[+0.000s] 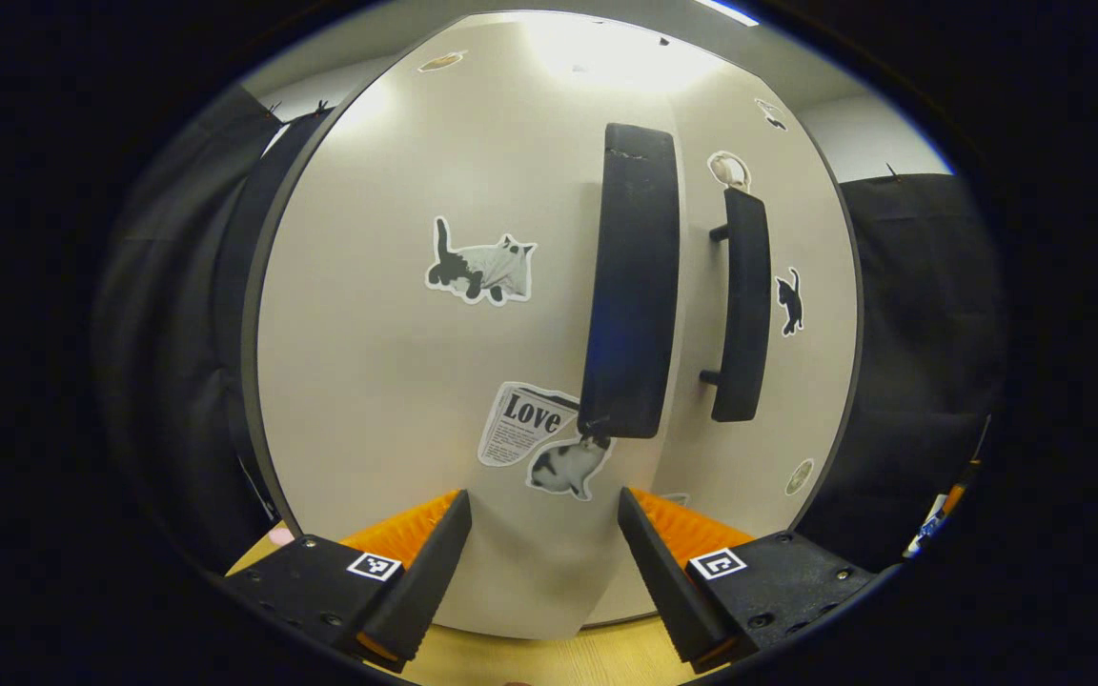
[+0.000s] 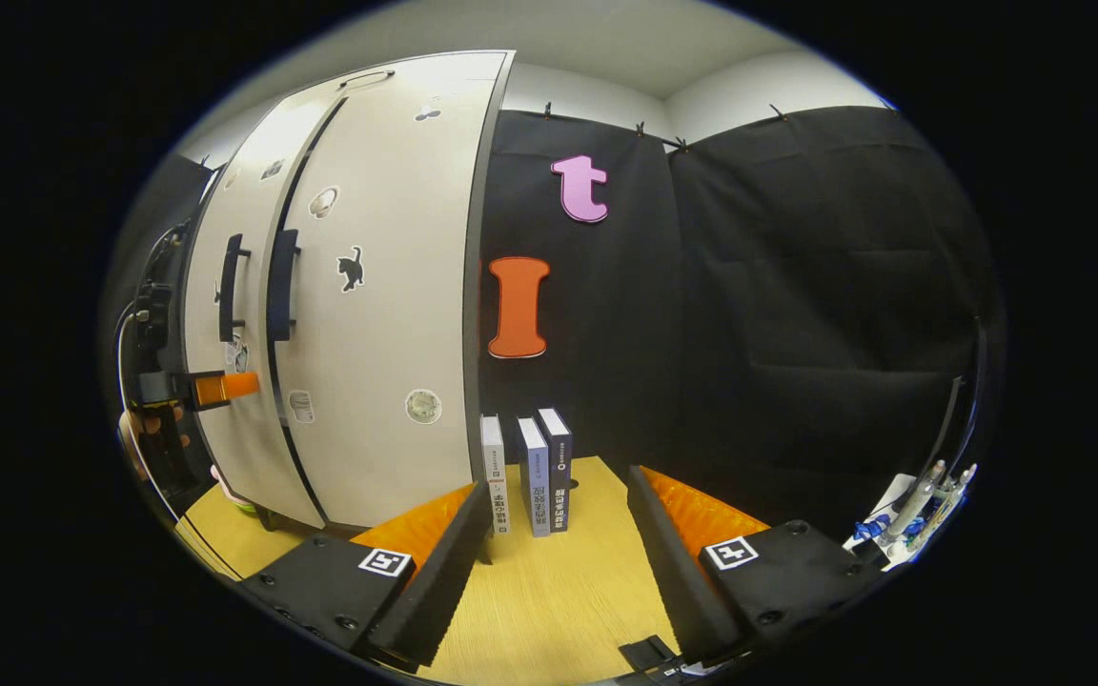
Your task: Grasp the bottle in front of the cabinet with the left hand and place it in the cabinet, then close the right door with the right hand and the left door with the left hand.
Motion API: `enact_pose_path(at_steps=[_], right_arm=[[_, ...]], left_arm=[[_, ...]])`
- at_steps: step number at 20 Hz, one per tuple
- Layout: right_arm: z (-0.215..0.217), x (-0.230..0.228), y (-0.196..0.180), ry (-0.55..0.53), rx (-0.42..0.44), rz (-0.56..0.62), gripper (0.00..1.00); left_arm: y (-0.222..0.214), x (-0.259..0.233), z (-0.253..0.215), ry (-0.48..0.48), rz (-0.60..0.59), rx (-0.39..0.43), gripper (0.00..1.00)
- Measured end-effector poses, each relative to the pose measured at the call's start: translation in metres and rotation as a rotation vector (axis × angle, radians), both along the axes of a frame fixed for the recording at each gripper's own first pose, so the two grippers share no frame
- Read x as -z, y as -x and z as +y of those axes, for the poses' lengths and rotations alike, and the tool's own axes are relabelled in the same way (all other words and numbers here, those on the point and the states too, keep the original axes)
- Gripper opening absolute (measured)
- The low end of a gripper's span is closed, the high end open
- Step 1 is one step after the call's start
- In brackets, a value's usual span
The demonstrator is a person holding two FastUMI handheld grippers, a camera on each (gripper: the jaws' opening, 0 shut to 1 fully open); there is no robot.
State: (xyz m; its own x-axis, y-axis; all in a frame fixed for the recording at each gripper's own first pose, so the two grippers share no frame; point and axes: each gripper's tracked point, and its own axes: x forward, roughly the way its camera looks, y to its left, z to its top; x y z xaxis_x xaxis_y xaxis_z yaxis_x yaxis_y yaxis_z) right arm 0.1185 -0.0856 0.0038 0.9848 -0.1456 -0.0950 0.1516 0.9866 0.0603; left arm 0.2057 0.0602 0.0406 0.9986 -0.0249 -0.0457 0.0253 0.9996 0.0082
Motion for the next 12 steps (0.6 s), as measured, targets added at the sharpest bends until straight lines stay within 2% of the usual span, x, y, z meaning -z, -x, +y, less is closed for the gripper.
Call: enact_pose_path(at_steps=[3,4,6,7,10,11,12], right_arm=[[-0.003,-0.002,-0.013,-0.002,-0.025,0.001,0.96],[-0.004,-0.004,-0.017,0.000,-0.032,0.000,0.96],[-0.008,-0.006,-0.024,0.002,-0.049,-0.001,0.96],[-0.009,-0.007,-0.027,0.000,-0.058,-0.001,0.96],[-0.016,-0.012,-0.032,0.003,-0.082,-0.004,0.95],[-0.018,-0.013,-0.035,0.005,-0.088,-0.005,0.89],[-0.020,-0.015,-0.036,0.005,-0.095,-0.007,0.89]], left_arm=[[0.000,0.004,0.003,-0.005,0.016,-0.034,0.92],[0.001,0.006,0.002,-0.006,0.023,-0.042,0.95],[0.007,0.009,-0.002,-0.001,0.035,-0.049,0.92],[0.012,0.010,-0.005,0.005,0.040,-0.049,0.95],[0.031,0.009,-0.017,0.013,0.047,-0.042,0.95],[0.037,0.007,-0.020,0.013,0.045,-0.043,0.95],[0.043,0.005,-0.023,0.013,0.043,-0.044,0.95]])
